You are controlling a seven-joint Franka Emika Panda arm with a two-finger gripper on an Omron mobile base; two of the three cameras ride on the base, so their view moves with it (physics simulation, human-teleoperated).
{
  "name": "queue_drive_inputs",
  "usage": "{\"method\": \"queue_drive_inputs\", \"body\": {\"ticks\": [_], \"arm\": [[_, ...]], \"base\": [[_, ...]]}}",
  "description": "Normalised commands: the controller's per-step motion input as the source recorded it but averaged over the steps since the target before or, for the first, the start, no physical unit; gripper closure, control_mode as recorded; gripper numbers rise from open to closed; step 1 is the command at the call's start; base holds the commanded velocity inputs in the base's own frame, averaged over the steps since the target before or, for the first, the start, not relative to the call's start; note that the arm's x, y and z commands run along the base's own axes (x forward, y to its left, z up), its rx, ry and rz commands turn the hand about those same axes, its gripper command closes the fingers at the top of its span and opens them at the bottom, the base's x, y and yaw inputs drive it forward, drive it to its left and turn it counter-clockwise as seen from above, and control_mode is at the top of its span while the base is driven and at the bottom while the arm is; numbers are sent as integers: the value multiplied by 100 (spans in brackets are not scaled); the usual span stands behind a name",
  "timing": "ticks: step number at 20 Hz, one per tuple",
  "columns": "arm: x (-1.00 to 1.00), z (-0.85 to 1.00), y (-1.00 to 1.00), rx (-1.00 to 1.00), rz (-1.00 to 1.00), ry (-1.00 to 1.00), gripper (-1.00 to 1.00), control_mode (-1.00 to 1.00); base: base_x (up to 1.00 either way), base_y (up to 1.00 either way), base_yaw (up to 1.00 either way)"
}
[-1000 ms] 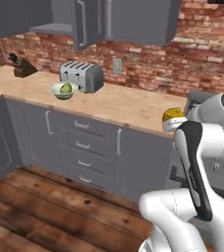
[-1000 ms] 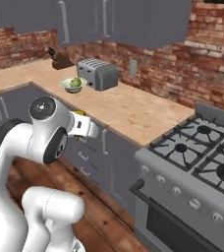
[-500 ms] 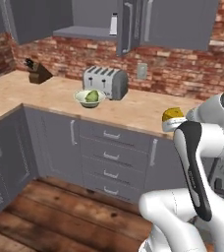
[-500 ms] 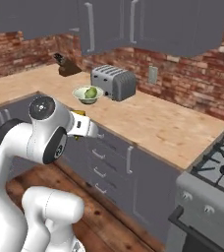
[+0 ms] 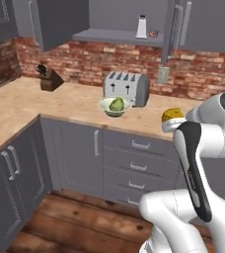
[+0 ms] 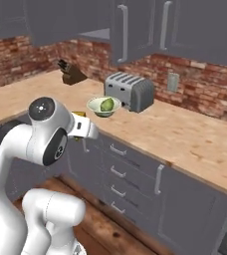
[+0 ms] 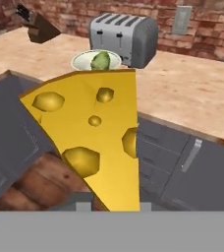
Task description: Pick the cheese from the fridge and the cheese grater from the cabinet and place them next to the salad bowl.
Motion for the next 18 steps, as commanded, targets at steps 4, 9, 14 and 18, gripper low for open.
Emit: {"method": "queue_drive_inputs", "body": {"ticks": [4,9,14,18], "arm": [[0,0,0,0,0,0,100,100],[0,0,0,0,0,0,100,100],[0,0,0,0,0,0,100,100],[0,0,0,0,0,0,100,100]], "base": [[59,47,-34],[58,46,-35],[56,43,-40],[57,40,-45]]}}
